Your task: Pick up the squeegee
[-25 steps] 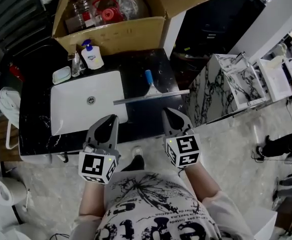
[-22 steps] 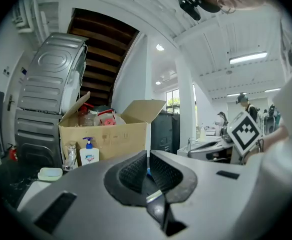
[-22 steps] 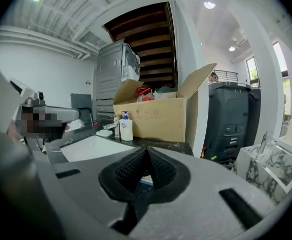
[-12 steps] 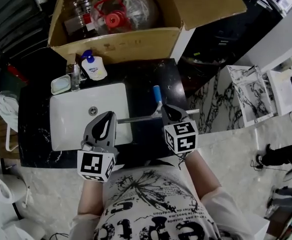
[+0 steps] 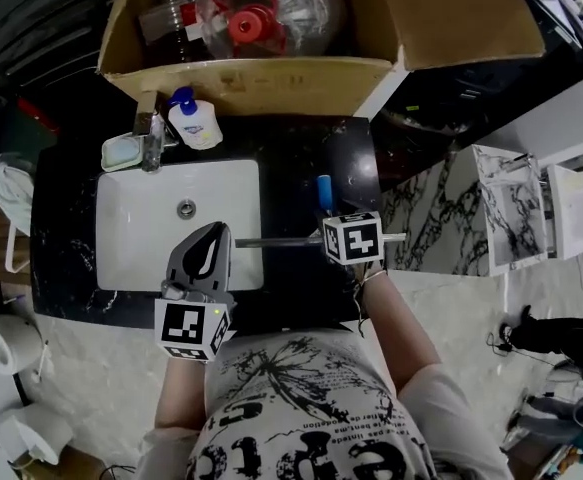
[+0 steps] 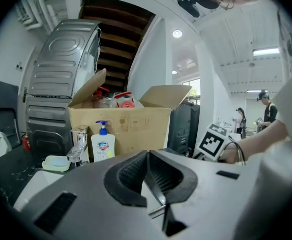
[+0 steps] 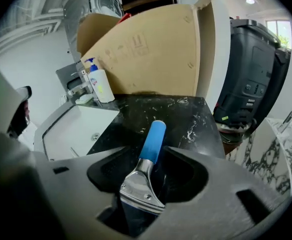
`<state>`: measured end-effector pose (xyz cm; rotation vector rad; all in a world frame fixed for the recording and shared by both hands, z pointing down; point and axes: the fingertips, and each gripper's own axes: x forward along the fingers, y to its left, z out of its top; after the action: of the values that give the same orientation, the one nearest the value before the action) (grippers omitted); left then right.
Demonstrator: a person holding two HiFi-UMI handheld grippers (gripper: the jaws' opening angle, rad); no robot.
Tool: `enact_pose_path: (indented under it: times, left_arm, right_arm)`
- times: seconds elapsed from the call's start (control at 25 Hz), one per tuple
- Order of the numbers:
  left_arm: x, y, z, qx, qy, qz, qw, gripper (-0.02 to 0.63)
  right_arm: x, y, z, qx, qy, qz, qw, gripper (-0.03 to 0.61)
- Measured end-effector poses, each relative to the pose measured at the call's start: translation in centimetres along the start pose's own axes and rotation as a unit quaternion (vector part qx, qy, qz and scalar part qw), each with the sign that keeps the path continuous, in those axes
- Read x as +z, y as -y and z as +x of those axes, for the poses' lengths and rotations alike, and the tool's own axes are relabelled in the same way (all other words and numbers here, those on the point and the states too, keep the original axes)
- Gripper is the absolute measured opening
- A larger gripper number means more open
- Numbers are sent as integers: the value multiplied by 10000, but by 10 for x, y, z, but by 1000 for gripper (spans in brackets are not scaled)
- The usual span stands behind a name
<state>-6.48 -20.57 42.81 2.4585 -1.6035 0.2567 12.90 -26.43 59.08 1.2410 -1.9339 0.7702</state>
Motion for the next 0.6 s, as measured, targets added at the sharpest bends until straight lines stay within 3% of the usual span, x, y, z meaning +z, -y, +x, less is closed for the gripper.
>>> enact_pose_path:
  times: [0.36, 0.6]
  left_arm:
    - [-14, -9, 4, 179, -233, -83, 9995, 17]
    - [-17, -11, 7, 214, -256, -119, 9994, 18]
  right_arm:
    - [-5, 10, 35, -185, -469, 308, 9983, 186]
    - [-5, 10, 38, -391, -555, 58, 9977, 173]
